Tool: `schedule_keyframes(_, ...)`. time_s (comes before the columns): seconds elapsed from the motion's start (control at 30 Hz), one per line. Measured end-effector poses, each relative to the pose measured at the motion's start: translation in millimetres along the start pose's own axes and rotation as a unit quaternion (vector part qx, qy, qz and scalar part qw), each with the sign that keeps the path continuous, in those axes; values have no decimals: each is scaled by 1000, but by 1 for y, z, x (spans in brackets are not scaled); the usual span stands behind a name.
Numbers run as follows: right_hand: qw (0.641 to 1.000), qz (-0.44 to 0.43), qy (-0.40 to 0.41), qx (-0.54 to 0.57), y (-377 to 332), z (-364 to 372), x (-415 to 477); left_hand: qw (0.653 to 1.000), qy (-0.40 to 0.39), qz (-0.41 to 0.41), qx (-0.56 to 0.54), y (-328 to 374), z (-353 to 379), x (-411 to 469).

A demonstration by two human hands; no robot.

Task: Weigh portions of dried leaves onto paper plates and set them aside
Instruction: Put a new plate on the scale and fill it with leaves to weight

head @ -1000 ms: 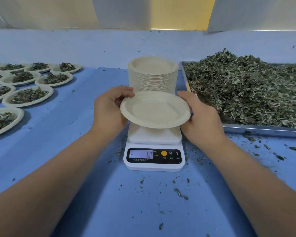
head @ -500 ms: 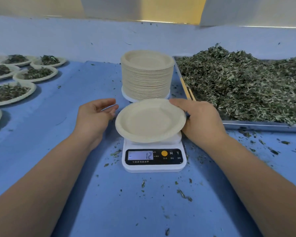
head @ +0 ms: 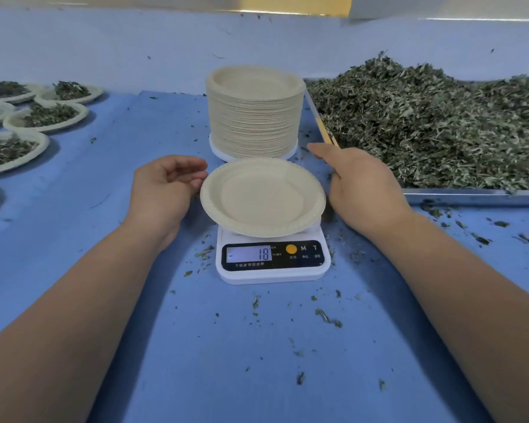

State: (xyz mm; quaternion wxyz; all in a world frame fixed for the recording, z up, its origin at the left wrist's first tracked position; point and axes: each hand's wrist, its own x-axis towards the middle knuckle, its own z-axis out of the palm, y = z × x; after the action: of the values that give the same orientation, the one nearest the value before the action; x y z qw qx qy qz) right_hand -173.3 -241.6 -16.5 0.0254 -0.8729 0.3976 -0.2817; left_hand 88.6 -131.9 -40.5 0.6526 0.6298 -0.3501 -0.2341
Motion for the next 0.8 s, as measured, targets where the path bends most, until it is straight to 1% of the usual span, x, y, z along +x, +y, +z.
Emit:
schedule_keyframes(0.07,1000,8,17,-9,4,3,1,1000,1,4,3,0,0,-1)
schedule_keyframes(0.23,998,19,23,-53,10,9,2,1000,0,16,14,-2,1,-2)
schedule_keyframes(0.8,995,46,21,-84,8,13,1,1000,-5,-10,14,0,4,-2)
